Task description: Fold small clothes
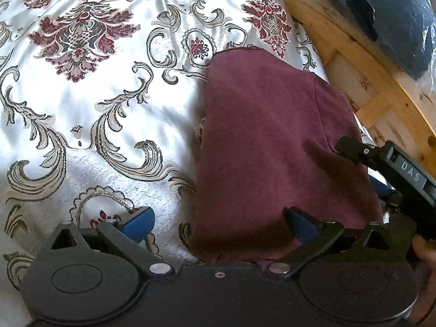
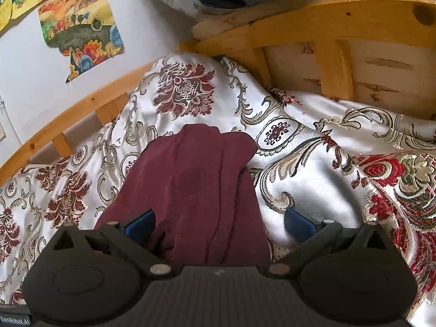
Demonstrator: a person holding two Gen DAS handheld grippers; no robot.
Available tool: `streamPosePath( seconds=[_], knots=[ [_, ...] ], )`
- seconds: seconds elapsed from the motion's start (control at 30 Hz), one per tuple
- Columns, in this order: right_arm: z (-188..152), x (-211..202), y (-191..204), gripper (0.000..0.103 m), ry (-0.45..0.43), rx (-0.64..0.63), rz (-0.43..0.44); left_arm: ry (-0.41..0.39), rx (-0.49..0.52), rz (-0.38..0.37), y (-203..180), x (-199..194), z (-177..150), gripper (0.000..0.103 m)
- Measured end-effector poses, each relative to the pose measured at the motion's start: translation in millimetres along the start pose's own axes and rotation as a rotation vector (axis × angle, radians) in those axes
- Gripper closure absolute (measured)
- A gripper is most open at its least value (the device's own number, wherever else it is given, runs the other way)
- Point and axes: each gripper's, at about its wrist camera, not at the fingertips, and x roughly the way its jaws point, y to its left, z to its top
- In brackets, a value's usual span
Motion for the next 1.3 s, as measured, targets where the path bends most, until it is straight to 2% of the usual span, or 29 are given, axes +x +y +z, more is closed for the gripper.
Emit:
streamPosePath(
  seconds=[0.1, 0.37, 0.53, 0.63, 0.73, 0.93, 1.0, 1.03, 1.1, 1.13, 1.2, 1.3],
  knots=[
    [2, -3, -4, 0.0, 0.002, 0.032, 0.02, 0.0, 0.008, 0.006, -1, 1, 0, 0.0],
    [10, -10, -5, 0.0, -0.064, 0.072, 0.049, 0.003, 0.041, 0.019, -3, 0, 0, 0.001],
    [16, 0, -2, 0.002, -0.068, 0.02, 0.059, 0.008, 0.093, 0.041, -11, -1, 5, 0.001],
    [20, 5, 3, 0.007, -0.072, -0.022, 0.051, -0.002, 0.142, 0.06, -17, -3, 5, 0.0],
    [21, 8, 3, 0.01, -0.084, -0.005, 0.042, -0.015, 0.177, 0.074, -21, -4, 4, 0.0],
    [21, 7, -1, 0.032, -0.096, -0.002, 0.019, -0.021, 0.2, 0.084, -24, -3, 3, 0.0],
    [22, 7, -3, 0.046, -0.101, 0.002, 0.013, -0.021, 0.198, 0.087, -24, -3, 2, 0.0],
    [22, 7, -3, 0.048, -0.106, 0.001, 0.009, -0.022, 0.199, 0.088, -24, -3, 2, 0.0],
    [23, 8, -2, 0.064, -0.11, -0.013, 0.01, -0.027, 0.203, 0.092, -24, -3, 1, 0.0],
    [23, 8, -1, 0.066, -0.109, -0.023, 0.007, -0.03, 0.207, 0.093, -25, -4, 0, 0.0],
    [23, 8, 1, 0.079, -0.111, -0.033, 0.015, -0.035, 0.216, 0.097, -26, -4, 0, 0.0],
    [24, 6, 7, 0.084, -0.127, -0.061, 0.014, -0.04, 0.223, 0.1, -27, -5, -1, 0.0]
  ],
)
